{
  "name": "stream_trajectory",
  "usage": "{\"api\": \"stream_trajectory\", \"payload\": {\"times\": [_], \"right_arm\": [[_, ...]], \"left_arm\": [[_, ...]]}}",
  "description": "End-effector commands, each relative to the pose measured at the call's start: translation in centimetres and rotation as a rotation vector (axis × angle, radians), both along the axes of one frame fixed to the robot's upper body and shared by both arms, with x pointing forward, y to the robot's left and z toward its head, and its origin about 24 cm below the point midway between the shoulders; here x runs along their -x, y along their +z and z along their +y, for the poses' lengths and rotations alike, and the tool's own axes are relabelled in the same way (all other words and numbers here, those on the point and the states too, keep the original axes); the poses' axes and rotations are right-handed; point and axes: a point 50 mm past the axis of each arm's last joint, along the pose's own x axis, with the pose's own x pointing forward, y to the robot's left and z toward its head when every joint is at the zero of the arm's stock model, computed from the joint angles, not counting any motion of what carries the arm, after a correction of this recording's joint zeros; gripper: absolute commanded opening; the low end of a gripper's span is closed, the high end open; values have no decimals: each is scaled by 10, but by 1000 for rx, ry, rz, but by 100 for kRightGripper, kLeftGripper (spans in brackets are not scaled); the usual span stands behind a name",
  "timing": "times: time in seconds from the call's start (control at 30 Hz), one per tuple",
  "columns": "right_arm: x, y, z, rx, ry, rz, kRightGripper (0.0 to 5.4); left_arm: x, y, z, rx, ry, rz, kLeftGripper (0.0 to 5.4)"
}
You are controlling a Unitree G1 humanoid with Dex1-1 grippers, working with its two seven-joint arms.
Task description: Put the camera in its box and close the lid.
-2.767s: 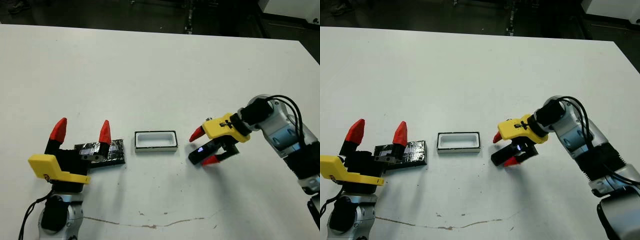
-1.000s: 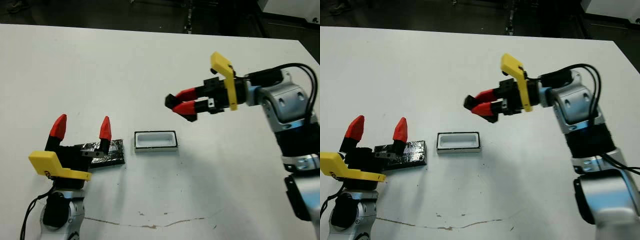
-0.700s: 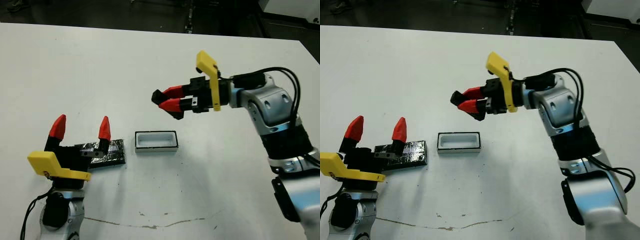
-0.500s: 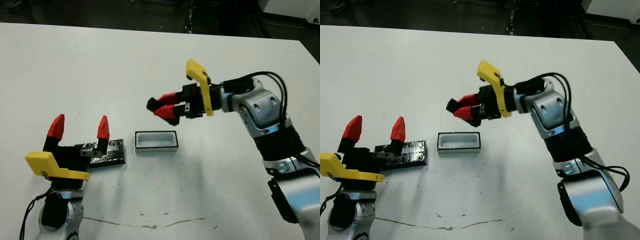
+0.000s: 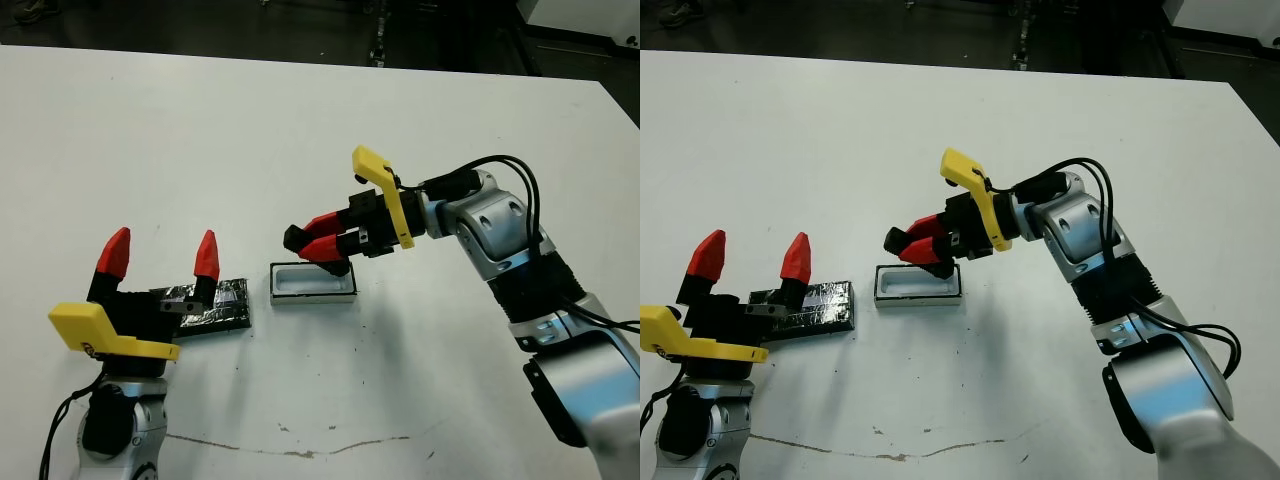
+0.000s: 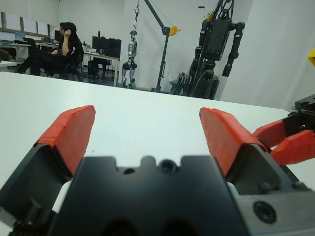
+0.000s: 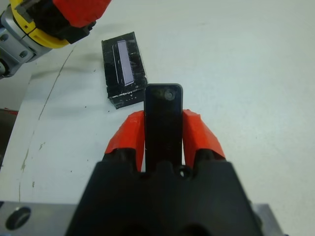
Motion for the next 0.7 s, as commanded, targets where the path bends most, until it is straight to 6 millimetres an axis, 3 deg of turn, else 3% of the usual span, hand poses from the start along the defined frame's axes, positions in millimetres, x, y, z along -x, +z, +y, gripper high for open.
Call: {"api": "stream_trajectory", "payload": {"times": [0.03,0.7], "right_arm": [[0,2,3,6,28,-6,167],[4,-11,4,53,53,-21,167]], "left_arm": [[2,-3,0,-8,9,18,540],[3,-5,-1,-5,0,20,540]]}}
